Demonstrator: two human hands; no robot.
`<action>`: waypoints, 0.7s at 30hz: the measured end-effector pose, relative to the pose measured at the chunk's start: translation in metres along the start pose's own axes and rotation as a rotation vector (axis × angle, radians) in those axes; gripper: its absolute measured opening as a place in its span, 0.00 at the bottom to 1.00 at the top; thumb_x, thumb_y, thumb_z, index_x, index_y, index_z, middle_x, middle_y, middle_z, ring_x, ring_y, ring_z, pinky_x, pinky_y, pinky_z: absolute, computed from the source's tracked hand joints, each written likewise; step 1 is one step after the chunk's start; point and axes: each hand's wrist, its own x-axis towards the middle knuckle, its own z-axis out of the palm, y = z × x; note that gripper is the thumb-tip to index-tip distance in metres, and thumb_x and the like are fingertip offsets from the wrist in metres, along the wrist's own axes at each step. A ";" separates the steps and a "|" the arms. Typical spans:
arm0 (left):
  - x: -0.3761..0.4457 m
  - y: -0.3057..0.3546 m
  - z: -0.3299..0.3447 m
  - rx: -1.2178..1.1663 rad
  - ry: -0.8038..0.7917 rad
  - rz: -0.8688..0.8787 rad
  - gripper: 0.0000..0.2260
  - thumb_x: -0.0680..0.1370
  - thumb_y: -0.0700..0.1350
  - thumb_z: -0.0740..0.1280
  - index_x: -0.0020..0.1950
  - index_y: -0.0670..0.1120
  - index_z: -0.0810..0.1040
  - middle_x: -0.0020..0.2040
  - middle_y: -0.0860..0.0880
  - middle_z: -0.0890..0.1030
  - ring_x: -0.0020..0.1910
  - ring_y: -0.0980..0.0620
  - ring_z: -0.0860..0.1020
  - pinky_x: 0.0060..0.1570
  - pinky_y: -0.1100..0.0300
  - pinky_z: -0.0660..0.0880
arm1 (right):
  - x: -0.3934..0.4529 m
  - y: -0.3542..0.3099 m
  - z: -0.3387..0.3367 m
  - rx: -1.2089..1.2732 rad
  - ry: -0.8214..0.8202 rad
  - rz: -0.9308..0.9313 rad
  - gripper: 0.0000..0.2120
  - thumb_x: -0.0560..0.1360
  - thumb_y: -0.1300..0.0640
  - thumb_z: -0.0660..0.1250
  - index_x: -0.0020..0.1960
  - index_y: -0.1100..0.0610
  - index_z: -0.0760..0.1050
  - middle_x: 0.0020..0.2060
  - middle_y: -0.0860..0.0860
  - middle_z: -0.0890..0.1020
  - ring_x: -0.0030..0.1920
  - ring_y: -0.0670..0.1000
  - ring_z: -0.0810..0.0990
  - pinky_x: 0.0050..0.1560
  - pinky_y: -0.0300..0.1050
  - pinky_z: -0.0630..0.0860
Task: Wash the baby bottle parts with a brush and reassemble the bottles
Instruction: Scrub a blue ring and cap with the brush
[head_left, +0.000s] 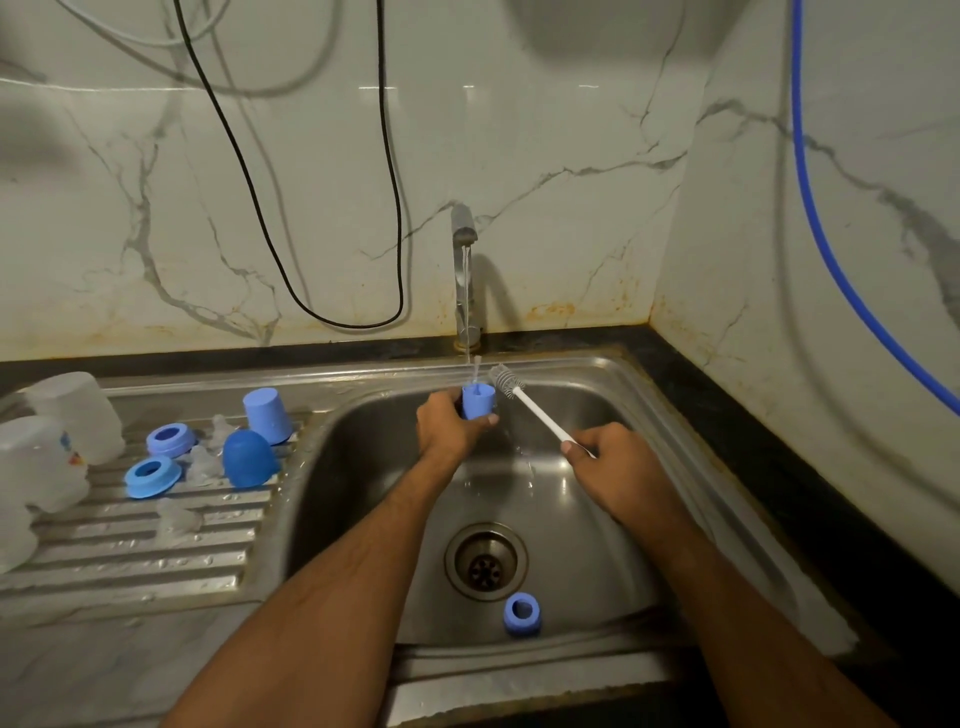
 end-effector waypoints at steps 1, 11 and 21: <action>-0.001 0.000 -0.001 -0.004 -0.010 -0.008 0.21 0.72 0.43 0.78 0.63 0.40 0.79 0.58 0.42 0.82 0.53 0.51 0.79 0.56 0.55 0.78 | -0.001 0.001 0.000 -0.003 -0.004 -0.006 0.14 0.82 0.50 0.65 0.63 0.56 0.81 0.48 0.51 0.85 0.41 0.45 0.75 0.45 0.38 0.69; -0.016 0.012 -0.031 -0.134 0.072 -0.113 0.20 0.79 0.45 0.71 0.70 0.44 0.76 0.61 0.43 0.80 0.57 0.47 0.80 0.56 0.50 0.81 | -0.008 0.000 0.005 -0.009 -0.074 0.017 0.15 0.81 0.48 0.65 0.61 0.54 0.83 0.38 0.47 0.81 0.38 0.46 0.78 0.43 0.42 0.75; -0.041 0.018 -0.106 -0.135 0.157 -0.072 0.21 0.69 0.43 0.81 0.57 0.46 0.77 0.54 0.48 0.80 0.53 0.51 0.79 0.43 0.67 0.74 | -0.027 -0.032 0.006 0.020 -0.122 -0.085 0.14 0.81 0.47 0.66 0.63 0.50 0.83 0.36 0.46 0.80 0.38 0.49 0.81 0.43 0.46 0.80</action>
